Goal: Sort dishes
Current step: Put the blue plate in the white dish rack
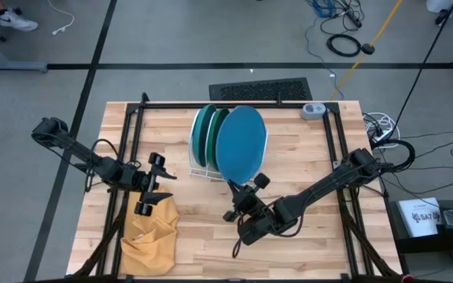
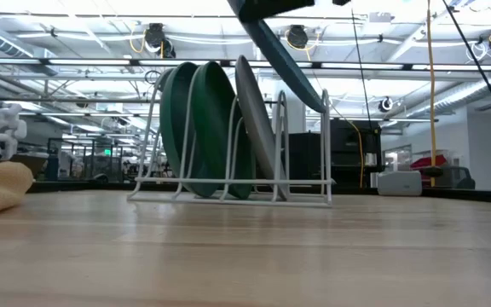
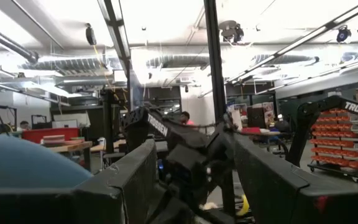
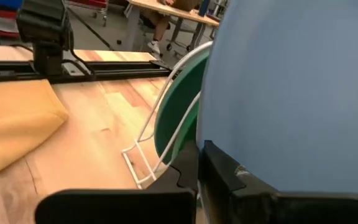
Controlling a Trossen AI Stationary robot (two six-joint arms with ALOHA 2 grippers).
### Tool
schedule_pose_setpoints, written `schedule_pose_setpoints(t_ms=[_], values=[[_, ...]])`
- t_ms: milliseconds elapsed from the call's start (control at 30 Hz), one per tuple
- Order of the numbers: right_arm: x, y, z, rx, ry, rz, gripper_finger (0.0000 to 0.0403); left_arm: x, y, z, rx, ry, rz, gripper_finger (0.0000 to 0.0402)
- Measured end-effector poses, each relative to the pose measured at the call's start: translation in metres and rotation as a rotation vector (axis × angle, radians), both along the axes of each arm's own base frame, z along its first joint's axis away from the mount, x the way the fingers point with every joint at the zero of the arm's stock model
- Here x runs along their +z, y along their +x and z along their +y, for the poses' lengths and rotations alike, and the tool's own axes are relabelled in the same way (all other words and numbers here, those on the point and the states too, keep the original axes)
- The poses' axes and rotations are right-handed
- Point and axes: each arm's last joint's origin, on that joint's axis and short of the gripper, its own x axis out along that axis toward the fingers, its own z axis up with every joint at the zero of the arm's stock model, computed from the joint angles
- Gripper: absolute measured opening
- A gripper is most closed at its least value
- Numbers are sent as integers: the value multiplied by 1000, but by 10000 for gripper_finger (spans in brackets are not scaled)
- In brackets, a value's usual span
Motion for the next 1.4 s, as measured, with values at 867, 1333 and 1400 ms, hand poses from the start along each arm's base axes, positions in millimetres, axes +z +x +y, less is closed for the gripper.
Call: schedule_pose_setpoints(t_ms=[867,1333,1400], values=[[-56,-24,-24,332,55,-411,1,0,0,0,0,2,2,217],[-72,-60,-59,374,74,-638,1,0,0,0,-1,3,4,217],[-75,-60,-66,382,78,-635,1,0,0,0,-1,3,4,217]])
